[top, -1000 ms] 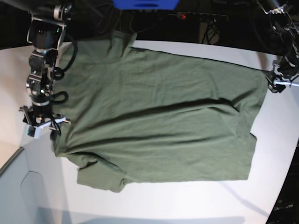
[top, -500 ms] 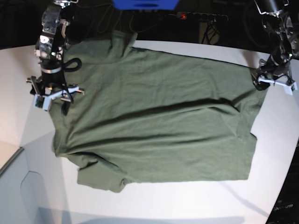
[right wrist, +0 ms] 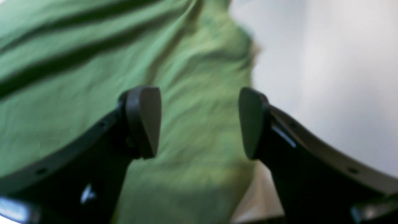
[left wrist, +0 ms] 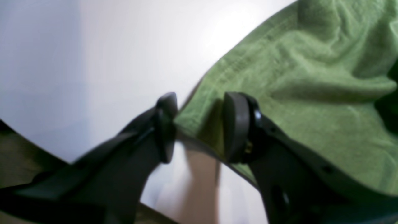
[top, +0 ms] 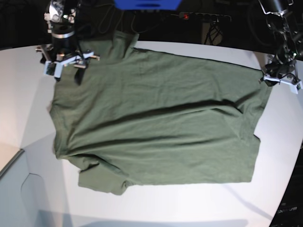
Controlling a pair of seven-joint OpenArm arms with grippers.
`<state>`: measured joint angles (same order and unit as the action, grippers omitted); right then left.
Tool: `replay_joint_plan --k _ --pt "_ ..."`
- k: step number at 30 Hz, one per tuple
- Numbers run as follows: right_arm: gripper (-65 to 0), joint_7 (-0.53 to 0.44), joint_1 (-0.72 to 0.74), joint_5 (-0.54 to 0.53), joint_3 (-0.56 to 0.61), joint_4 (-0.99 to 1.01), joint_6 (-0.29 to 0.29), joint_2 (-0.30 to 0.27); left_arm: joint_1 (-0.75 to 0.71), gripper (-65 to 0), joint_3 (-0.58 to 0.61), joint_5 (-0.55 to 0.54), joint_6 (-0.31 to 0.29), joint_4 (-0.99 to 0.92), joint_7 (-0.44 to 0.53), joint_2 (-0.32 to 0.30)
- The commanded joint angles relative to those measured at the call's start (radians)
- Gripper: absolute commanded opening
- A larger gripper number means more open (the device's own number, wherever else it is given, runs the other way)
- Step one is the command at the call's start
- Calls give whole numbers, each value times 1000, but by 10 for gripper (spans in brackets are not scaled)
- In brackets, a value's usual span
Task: Layout the t-shirt on the table in an organized manner, then fold the t-shirt properly
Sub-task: 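Grasp the collar-side corners with both grippers and lift the shirt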
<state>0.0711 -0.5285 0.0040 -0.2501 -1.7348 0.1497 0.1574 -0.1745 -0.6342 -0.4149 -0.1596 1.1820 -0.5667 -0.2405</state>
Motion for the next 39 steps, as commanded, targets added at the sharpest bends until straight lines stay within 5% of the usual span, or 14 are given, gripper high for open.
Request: replay_joint_plan --k 1,6,22,39 --pt "-273 -26 -14 -3 7 -12 0 0 -9 -438 0 3 5 2 -43 -4" --pt "-273 -24 -58 -3 16 51 -3 0 -9 -650 3 11 5 2 -39 -4" --pt "-273 -27 -81 -3 -94 115 -5 0 -9 -650 1 11 5 -7 -37 -3" --pt "-295 -32 -54 -3 -30 246 0 0 -10 -650 -2 11 5 -9 -37 -3"
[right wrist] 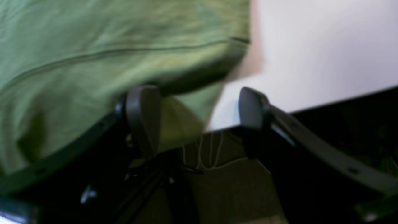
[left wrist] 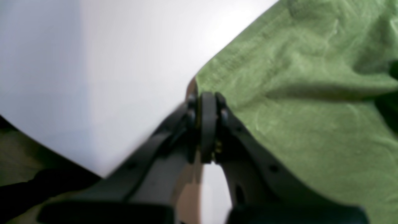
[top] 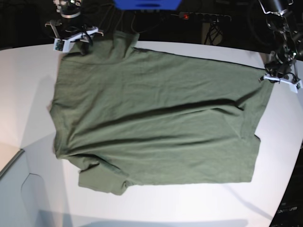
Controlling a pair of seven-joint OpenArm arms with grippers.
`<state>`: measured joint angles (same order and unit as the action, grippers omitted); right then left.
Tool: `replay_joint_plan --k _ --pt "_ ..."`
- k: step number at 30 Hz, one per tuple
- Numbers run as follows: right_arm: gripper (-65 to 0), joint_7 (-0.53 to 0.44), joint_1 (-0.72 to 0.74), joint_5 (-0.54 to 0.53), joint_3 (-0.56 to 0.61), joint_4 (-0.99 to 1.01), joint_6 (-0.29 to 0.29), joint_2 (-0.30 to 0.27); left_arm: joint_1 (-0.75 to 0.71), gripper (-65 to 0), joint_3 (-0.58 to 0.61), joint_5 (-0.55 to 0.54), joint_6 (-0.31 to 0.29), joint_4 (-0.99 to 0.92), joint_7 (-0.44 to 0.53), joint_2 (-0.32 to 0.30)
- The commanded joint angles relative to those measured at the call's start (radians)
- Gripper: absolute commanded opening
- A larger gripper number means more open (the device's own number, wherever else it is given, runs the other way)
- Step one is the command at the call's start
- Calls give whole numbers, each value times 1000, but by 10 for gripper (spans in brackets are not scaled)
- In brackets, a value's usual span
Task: Layout the t-shirt on the table in an organized manner, then fold the t-shirt properly
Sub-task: 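Grasp the collar-side corners with both grippers and lift the shirt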
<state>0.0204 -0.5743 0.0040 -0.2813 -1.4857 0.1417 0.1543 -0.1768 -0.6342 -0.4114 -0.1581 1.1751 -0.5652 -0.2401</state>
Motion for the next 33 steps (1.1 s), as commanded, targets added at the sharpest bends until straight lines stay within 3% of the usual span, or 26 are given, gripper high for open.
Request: replay_joint_plan --k 1,3,7,21,27,33 --pt "-322 19 -6 -3 6 -3 8 3 -8 -650 -2 7 4 -2 -39 -3" --pt "-409 22 -2 -3 6 -3 9 3 -8 -650 -2 4 4 -2 -39 -3" --pt "-650 22 0 -3 -2 -3 9 3 -8 -650 -2 1 4 -2 -40 -3" --pt "-650 17 -13 -3 -45 -221 9 -12 -69 -650 -26 -2 4 110 -46 -2" --pt "-650 17 0 -3 -59 -313 9 -22 -100 -650 -102 -1 4 193 -48 46" --pt "-650 25 81 -3 -71 -320 9 -51 -108 -650 -102 -2 4 196 -48 48"
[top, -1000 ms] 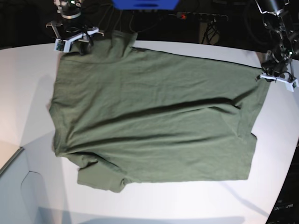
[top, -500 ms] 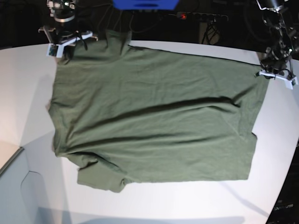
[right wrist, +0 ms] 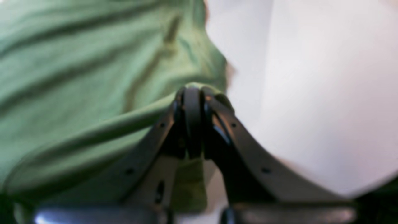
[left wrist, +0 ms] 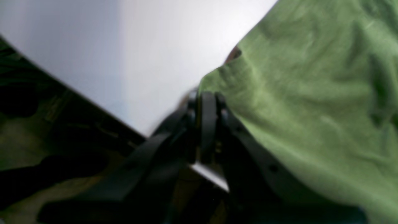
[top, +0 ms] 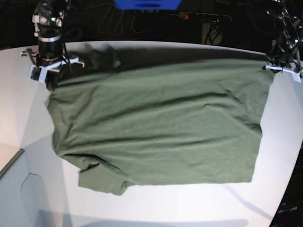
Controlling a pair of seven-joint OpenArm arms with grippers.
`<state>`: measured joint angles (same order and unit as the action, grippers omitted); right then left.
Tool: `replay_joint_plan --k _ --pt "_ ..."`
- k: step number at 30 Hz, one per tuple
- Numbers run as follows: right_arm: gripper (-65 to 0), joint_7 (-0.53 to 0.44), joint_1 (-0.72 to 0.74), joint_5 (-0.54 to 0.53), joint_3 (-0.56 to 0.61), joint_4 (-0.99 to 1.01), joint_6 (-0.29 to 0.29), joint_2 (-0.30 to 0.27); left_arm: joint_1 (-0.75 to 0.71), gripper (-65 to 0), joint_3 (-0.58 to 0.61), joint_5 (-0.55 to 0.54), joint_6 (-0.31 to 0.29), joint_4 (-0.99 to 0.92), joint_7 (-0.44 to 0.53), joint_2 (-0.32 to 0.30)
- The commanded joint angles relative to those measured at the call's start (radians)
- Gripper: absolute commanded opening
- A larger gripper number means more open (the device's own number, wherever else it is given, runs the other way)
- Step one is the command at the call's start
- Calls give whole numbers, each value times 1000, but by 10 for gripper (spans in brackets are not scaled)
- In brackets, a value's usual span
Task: Layout the t-shirt on the table in an organized manner, then fold the t-shirt properly
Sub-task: 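Grasp the collar-side corners with both grippers and lift the shirt, then fold the lifted collar edge over toward the hem with both grippers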
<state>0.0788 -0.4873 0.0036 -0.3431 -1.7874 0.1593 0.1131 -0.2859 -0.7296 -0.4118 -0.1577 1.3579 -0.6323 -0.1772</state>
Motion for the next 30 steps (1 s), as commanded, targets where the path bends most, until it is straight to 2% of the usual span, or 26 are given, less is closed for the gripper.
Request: replay_joint_plan --k 1,16,20,24,28,30 --pt "-650 -34 8 -3 -7 -16 -8 -16 1 -650 -6 -2 4 13 19 -15" --pt "-650 -41 14 -3 -7 73 0 -31 -9 -650 -9 -2 4 30 21 -2" --pt "-650 -43 -1 -4 -11 30 76 -29 -32 -650 -9 -2 4 133 21 2" --pt "-650 -41 -20 -4 -20 -39 92 -14 -57 -650 -28 -2 4 266 21 37" --pt "-650 -40 -23 -92 -35 -107 93 -14 -62 -650 -77 -2 4 395 21 87" --pt "-650 -37 -15 -109 -41 -121 93 -22 -59 -650 -81 -2 4 429 21 89"
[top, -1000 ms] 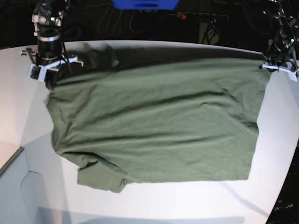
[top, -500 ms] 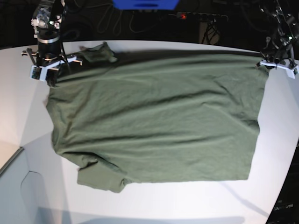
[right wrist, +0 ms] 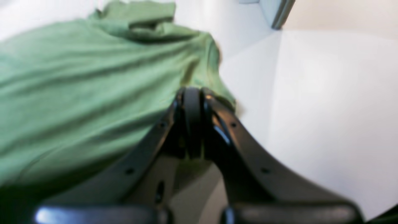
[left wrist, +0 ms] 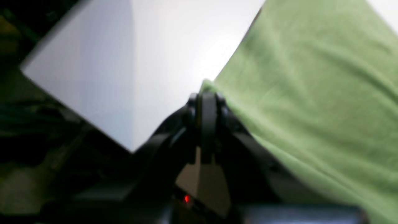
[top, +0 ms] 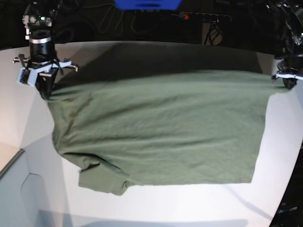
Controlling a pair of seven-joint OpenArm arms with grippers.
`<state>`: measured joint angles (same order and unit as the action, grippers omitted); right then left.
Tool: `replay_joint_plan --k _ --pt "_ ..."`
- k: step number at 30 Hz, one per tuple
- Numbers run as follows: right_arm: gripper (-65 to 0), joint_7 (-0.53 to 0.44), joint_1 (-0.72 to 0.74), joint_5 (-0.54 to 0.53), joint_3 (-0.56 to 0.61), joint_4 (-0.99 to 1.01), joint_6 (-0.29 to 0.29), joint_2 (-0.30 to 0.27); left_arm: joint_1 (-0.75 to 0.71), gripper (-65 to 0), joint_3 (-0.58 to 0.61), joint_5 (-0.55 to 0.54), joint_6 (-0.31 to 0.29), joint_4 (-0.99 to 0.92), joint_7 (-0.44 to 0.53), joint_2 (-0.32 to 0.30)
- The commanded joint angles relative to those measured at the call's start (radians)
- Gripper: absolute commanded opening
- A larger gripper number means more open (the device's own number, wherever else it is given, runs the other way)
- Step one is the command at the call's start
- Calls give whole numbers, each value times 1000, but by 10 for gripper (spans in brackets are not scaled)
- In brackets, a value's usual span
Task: Layout the t-shirt on the table in an organized manner, then fold the t-shirt properly
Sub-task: 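Fold the lifted collar edge over toward the hem with both grippers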
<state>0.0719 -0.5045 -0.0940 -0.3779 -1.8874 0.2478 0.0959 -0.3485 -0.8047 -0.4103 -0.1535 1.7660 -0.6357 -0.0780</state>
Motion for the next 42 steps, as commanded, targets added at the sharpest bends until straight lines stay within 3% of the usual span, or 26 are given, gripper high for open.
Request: replay_joint_plan --k 1,10,23,29,42 --pt "-650 -30 7 -8 -7 -22 5 -5 9 -650 -3 -3 -1 35 24 -10" --pt "-650 -30 10 -6 -8 -24 5 -18 73 -650 -3 4 -1 61 23 -12" --pt "-650 -39 -131 -11 -8 -25 5 -20 -42 -650 -6 -2 -1 62 32 -9" --pt "-650 -131 -173 -8 -3 -21 5 -18 -50 -650 -49 0 -1 51 33 -4" --pt "-650 -133 22 -5 0 165 5 -43 99 -650 -37 8 -1 -99 23 -13"
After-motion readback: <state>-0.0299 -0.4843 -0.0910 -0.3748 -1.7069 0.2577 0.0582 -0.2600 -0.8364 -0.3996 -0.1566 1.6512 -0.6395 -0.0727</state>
